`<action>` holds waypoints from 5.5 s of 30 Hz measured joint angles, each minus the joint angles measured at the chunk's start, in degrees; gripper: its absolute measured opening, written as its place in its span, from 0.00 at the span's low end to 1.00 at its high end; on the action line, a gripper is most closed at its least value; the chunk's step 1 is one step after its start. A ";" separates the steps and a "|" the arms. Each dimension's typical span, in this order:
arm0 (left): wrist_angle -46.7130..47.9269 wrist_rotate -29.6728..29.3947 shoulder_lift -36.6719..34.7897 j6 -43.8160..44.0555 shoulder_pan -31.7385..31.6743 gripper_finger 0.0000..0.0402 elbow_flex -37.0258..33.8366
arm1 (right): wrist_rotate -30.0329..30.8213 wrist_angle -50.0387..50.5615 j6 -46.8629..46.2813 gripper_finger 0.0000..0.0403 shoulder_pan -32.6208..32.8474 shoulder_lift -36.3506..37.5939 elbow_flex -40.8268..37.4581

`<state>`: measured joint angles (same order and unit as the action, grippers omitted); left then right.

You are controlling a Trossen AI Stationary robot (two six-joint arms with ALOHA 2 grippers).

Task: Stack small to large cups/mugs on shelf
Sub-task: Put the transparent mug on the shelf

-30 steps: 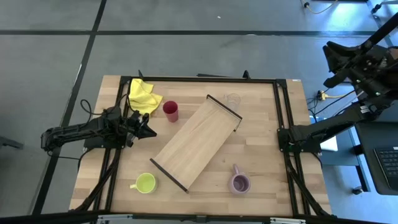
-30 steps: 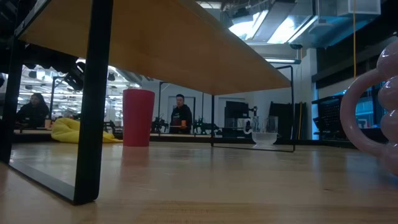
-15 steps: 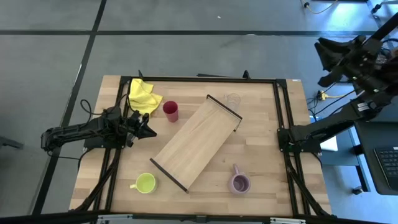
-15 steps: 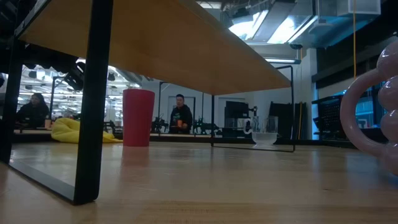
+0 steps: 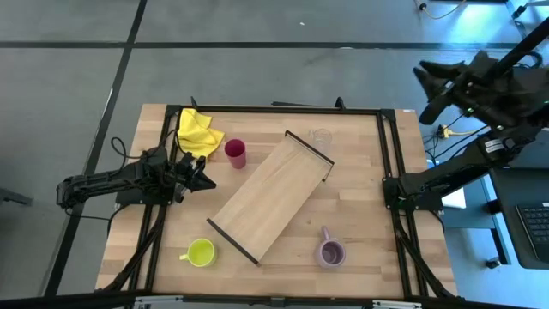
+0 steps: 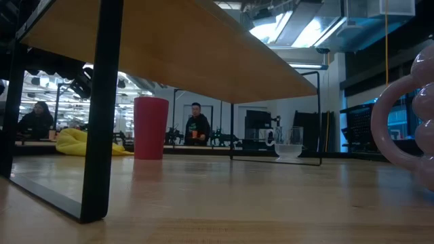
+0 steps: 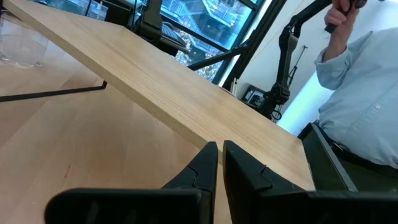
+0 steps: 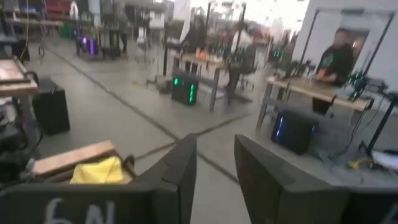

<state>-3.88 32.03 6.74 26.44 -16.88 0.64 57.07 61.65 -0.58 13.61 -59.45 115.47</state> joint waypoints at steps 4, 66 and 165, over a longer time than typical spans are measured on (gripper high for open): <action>0.02 0.00 0.00 0.00 -0.02 0.05 0.00 | -0.19 9.53 -9.58 0.27 -0.04 -0.35 1.93; 0.00 0.00 -0.01 0.00 -0.02 0.05 0.00 | -60.84 14.99 -8.89 0.27 -46.69 -19.15 -26.53; 0.00 0.00 -0.01 -0.02 -0.01 0.05 0.00 | -59.35 6.22 11.06 0.02 -60.21 -36.34 -11.30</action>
<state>-3.88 32.03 6.73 26.41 -16.90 0.64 -2.28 67.88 10.48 -46.60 -95.79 104.18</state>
